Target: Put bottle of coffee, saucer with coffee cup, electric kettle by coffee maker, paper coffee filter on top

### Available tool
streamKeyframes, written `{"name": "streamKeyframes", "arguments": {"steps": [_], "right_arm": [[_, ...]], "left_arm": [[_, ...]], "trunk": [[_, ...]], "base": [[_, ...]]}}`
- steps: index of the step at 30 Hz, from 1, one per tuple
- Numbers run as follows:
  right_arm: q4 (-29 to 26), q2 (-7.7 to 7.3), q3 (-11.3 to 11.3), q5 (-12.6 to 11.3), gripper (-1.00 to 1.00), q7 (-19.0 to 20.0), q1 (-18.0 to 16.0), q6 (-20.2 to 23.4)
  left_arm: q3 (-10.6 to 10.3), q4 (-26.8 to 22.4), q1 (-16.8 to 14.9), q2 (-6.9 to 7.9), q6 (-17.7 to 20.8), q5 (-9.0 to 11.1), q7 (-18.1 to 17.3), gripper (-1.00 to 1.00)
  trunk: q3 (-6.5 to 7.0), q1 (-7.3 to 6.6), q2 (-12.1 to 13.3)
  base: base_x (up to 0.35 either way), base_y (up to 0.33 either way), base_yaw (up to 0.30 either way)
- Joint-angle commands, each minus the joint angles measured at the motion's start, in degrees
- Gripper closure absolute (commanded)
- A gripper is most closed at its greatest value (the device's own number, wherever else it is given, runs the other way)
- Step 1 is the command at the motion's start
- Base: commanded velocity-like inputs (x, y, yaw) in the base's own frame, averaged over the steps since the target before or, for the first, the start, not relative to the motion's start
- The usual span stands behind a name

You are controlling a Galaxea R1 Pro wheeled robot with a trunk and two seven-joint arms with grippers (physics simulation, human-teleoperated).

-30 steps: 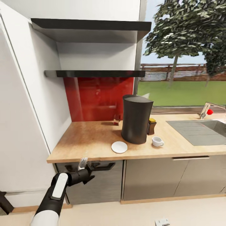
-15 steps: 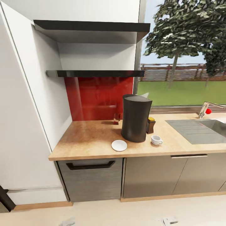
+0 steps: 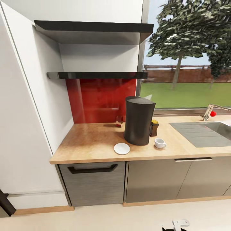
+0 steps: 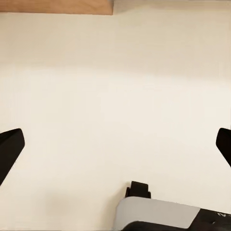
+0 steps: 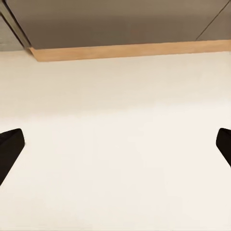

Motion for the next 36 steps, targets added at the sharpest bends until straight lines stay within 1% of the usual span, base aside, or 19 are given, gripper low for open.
{"name": "streamKeyframes", "arguments": {"steps": [1,4,6,7,12,14,18,21,36], "right_arm": [[0.09,0.06,0.48,-0.8,-1.0,0.19,-0.04,-0.23],[0.11,0.02,0.41,-0.88,-1.0,0.09,-0.04,-0.24],[0.11,0.05,0.4,-0.9,-1.0,0.0,-0.04,-0.24],[-0.04,-0.24,0.25,-1.02,-1.0,-0.02,-0.04,-0.32],[-0.06,-0.37,-0.03,-1.09,-1.0,-0.01,-0.04,-0.33],[-0.06,-0.4,-0.78,-1.1,-1.0,0.0,-0.04,-0.33],[0.01,-0.43,-4.13,-1.01,-1.0,0.0,-0.04,-0.33],[0.02,-0.43,-4.97,-1.0,-1.0,0.0,-0.04,-0.33],[0.11,-0.26,-5.35,-0.92,-1.0,0.08,-0.04,-0.31]], "left_arm": [[0.88,0.82,0.0,0.05,-0.22,-0.38,0.32,-1.0],[1.31,2.6,0.01,-0.02,-0.48,-0.28,0.42,-1.0],[1.34,2.96,0.01,-0.03,-0.95,-0.27,0.42,-1.0],[1.28,5.73,0.02,0.02,-6.23,-0.28,-0.03,-1.0],[0.61,6.73,0.02,-0.11,-6.63,-0.67,-0.12,-1.0],[0.5,6.79,0.02,-0.12,-6.66,-0.77,-0.12,-1.0],[0.4,6.84,0.02,-0.17,-6.68,-0.92,-0.13,-1.0],[0.39,6.85,0.02,-0.2,-6.68,-0.95,-0.13,-1.0],[0.39,6.88,0.02,-0.37,-6.62,-1.04,-0.07,-1.0]], "trunk": [[-0.08,0.01,-0.07],[-0.08,0.01,-0.07],[-0.08,0.01,-0.07],[-0.08,0.01,-0.07],[-0.08,0.01,-0.07],[-0.08,0.01,-0.07],[-0.08,0.01,-0.07],[-0.08,0.01,-0.07],[-0.08,0.01,-0.07]], "base": [[0.0,0.0,0.0],[0.0,0.0,0.0],[0.0,0.0,0.0],[0.0,0.0,-0.24],[0.0,0.0,-0.26],[0.0,0.0,-0.267],[0.023,-0.021,-0.269],[0.129,-0.126,-0.269],[0.224,-0.19,-0.27]]}}
